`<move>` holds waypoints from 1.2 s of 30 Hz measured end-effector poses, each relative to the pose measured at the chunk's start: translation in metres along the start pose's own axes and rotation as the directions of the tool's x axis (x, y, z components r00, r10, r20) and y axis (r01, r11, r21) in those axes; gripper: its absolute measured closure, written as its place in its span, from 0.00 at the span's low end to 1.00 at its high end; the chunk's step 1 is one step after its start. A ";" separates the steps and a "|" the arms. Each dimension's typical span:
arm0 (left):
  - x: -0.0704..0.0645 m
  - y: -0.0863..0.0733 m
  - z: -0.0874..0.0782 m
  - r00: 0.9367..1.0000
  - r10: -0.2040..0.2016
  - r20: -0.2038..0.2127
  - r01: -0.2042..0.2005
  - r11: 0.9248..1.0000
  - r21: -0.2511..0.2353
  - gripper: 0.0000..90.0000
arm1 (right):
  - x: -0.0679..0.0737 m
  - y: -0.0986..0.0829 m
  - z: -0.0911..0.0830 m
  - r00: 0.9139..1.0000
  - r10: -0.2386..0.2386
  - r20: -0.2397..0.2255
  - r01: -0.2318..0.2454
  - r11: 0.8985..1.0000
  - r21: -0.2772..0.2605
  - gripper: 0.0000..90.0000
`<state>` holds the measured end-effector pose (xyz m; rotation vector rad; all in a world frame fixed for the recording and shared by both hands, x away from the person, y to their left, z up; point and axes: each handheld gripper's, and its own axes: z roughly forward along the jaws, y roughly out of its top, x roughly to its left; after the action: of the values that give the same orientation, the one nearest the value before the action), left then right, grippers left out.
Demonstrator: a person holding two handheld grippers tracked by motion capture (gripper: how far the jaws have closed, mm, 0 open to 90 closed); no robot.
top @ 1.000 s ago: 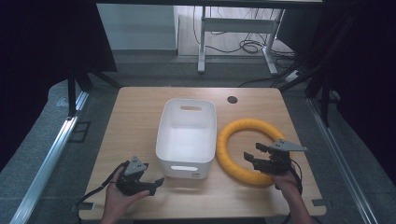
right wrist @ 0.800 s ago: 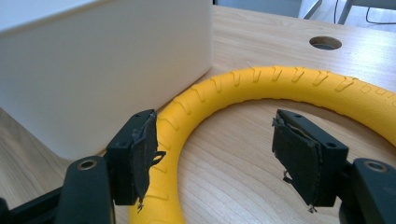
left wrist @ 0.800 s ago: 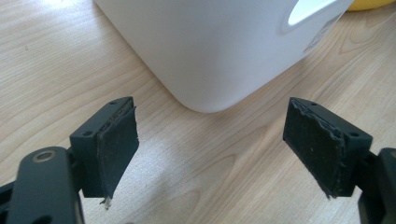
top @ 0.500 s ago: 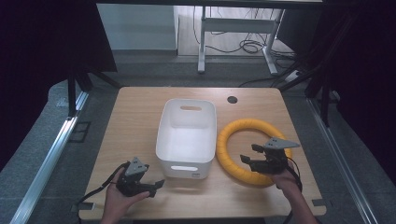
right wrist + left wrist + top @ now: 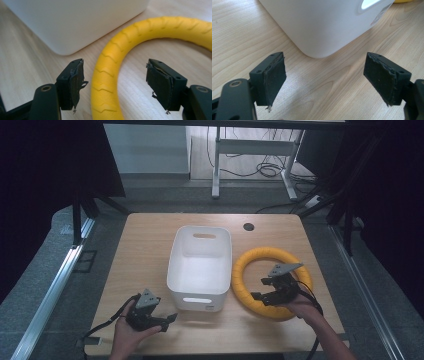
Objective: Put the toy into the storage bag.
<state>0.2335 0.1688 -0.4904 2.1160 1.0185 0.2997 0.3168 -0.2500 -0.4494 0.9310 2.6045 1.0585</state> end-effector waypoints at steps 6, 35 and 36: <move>0.000 0.000 -0.002 1.000 -0.002 -0.001 0.002 1.000 -0.005 0.20 | -0.001 0.006 0.010 0.998 0.003 -0.058 0.002 0.996 0.084 0.34; 0.000 0.000 0.000 1.000 0.002 0.002 -0.002 1.000 0.004 0.20 | 0.013 0.006 0.055 0.992 -0.117 -0.051 0.128 0.881 0.456 0.33; 0.000 0.000 0.000 1.000 0.003 0.002 -0.003 1.000 0.004 0.20 | 0.013 0.006 0.055 0.991 -0.125 -0.050 0.134 0.874 0.467 0.34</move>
<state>0.2331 0.1687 -0.4906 2.1210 1.0164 0.2972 0.3304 -0.2075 -0.4853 0.8124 2.9520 0.4000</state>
